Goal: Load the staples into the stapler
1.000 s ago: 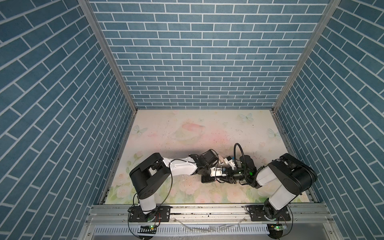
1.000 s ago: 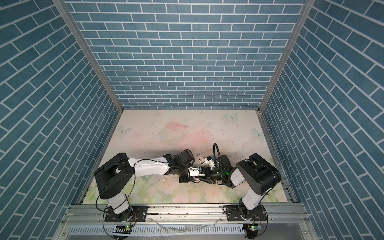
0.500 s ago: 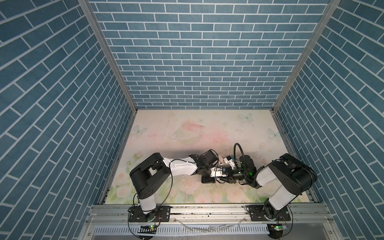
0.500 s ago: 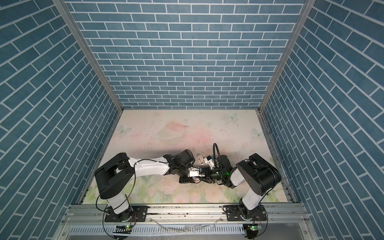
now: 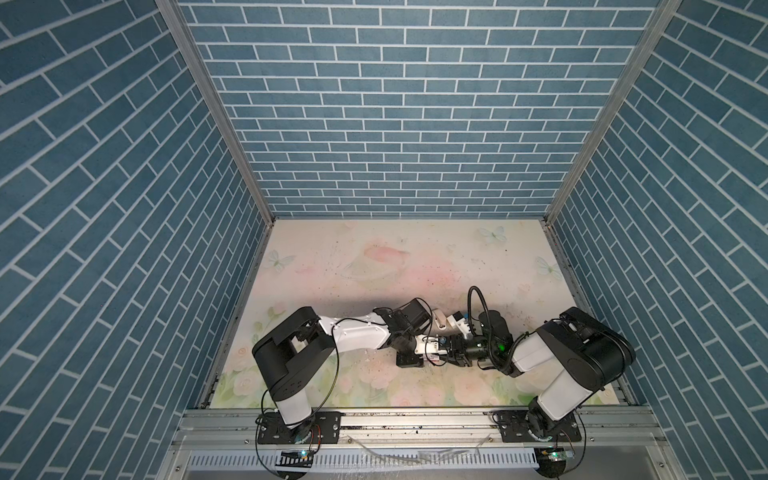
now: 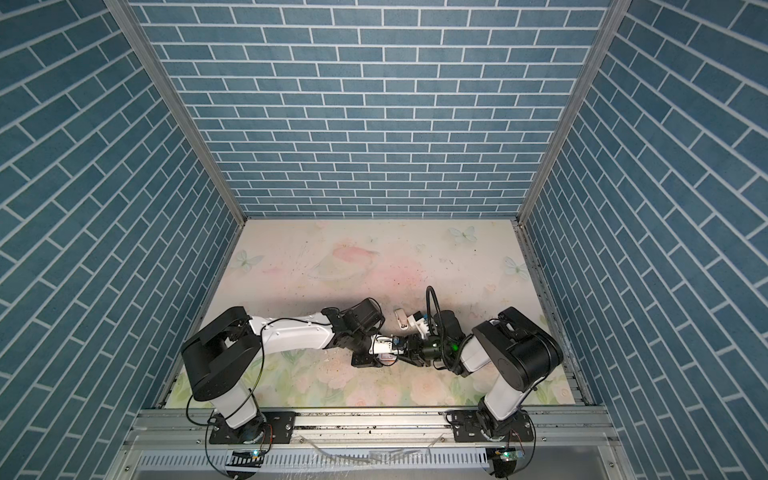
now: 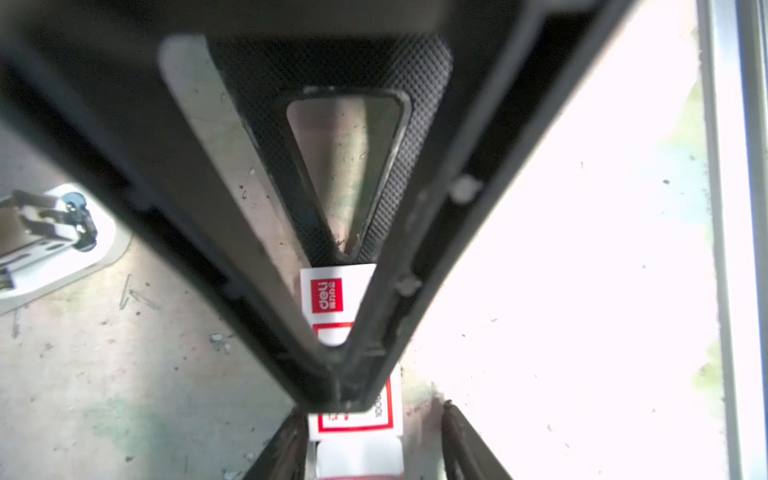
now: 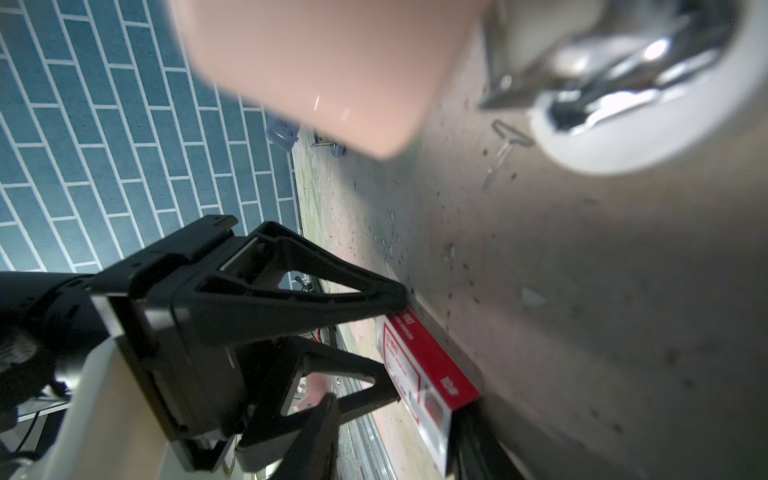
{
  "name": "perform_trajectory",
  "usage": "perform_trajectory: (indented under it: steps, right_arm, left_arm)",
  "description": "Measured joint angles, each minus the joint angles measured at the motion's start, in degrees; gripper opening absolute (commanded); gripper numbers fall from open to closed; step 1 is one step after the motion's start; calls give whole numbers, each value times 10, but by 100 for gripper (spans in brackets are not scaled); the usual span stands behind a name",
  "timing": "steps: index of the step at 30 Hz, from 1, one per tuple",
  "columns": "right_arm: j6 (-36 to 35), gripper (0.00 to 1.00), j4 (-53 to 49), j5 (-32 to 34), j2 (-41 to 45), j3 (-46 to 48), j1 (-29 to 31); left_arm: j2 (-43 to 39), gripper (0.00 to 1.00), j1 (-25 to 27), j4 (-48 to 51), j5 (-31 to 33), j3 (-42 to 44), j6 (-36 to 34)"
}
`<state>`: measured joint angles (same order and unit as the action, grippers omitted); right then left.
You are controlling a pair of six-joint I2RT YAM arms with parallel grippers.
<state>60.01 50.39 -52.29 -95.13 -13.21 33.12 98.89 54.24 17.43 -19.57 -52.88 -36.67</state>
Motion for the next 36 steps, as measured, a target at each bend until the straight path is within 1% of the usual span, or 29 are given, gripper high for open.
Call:
perform_trajectory:
  steps: [5,10,15,22,30,36]
  right_arm:
    - [0,46,0,0,0,0,0]
    - [-5,46,-9,1,4,0,0]
    - [-19,45,-38,3,19,-2,0]
    - [-36,45,-76,5,35,-6,-3]
    - [-46,45,-95,1,38,-11,-10]
    - [-50,45,-107,-6,41,-11,-22]
  left_arm:
    - [0,42,0,1,0,0,-1]
    - [0,40,0,2,0,0,-2]
    - [1,39,0,7,0,-2,-2]
    - [1,34,0,10,-2,-4,-2]
    - [3,32,-1,15,-2,-7,-2]
    - [8,32,-1,16,-6,-12,-2]
